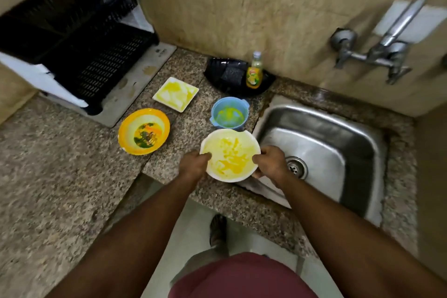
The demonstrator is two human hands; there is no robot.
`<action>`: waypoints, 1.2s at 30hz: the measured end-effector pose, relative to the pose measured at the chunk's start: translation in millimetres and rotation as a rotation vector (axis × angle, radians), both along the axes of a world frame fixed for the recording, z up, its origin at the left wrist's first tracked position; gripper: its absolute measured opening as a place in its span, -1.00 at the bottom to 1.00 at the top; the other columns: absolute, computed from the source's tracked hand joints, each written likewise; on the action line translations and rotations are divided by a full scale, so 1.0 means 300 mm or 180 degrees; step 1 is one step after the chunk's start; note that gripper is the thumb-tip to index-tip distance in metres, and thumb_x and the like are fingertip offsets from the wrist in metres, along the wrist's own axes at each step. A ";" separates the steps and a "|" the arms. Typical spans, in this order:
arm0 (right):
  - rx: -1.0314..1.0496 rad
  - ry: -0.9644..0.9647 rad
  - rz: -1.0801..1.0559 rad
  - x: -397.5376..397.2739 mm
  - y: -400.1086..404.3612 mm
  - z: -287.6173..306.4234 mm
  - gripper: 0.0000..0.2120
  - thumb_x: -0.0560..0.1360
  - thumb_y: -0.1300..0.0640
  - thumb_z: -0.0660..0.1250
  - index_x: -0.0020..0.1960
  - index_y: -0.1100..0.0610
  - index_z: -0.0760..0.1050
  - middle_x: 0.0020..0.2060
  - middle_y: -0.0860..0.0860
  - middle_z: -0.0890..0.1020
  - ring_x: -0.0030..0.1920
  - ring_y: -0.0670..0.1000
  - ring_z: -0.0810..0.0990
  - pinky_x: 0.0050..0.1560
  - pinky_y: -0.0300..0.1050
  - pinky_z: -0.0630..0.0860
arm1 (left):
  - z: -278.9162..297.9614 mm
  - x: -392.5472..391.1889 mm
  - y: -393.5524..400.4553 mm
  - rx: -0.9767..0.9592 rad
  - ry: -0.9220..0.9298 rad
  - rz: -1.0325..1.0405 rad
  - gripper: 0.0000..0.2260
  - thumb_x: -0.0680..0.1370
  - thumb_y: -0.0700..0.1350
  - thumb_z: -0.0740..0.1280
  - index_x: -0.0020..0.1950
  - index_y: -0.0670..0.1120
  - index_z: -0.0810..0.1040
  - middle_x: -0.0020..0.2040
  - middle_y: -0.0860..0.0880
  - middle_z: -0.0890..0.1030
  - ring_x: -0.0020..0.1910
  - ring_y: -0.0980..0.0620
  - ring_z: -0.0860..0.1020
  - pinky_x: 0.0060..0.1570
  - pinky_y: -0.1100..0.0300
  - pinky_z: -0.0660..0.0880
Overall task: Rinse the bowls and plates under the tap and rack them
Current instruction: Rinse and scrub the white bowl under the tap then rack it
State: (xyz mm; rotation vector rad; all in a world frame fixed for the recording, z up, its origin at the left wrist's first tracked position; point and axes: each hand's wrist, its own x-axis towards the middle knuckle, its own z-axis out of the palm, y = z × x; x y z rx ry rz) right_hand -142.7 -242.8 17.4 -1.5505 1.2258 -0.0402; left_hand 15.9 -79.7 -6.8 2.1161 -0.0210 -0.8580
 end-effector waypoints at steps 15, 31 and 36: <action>-0.0413 -0.0201 -0.1599 -0.346 -0.428 0.167 -0.92 0.43 0.32 0.36 -0.09 0.25 0.60 -0.33 0.25 0.69 -0.42 0.24 0.69 -0.35 0.14 0.67 | 0.123 -0.183 -0.732 -0.0694 0.0422 -0.1630 -0.81 0.65 -0.19 0.30 0.27 -0.14 0.50 -0.19 -0.28 0.63 -0.57 -0.12 0.52 -0.64 0.21 0.38; -0.2587 0.0282 -0.1875 -0.312 -0.957 0.352 -0.62 0.53 -0.18 0.38 0.07 0.13 0.67 -0.11 0.10 0.73 -0.09 0.15 0.69 -0.15 -0.14 0.49 | 0.157 -0.287 -0.937 -0.0781 0.0034 -0.1561 -0.85 0.61 -0.19 0.24 0.16 -0.15 0.49 -0.07 -0.35 0.62 -0.39 -0.24 0.57 -0.51 0.08 0.46; -0.2095 -0.0258 -0.2237 -0.328 -0.997 0.305 -0.58 0.49 -0.23 0.34 0.01 0.10 0.70 -0.17 0.03 0.74 -0.14 0.09 0.71 -0.14 -0.09 0.60 | 0.177 -0.305 -0.959 -0.0798 0.0067 -0.1530 -0.87 0.64 -0.17 0.23 0.17 -0.11 0.49 -0.04 -0.32 0.63 -0.32 -0.27 0.59 -0.45 0.02 0.50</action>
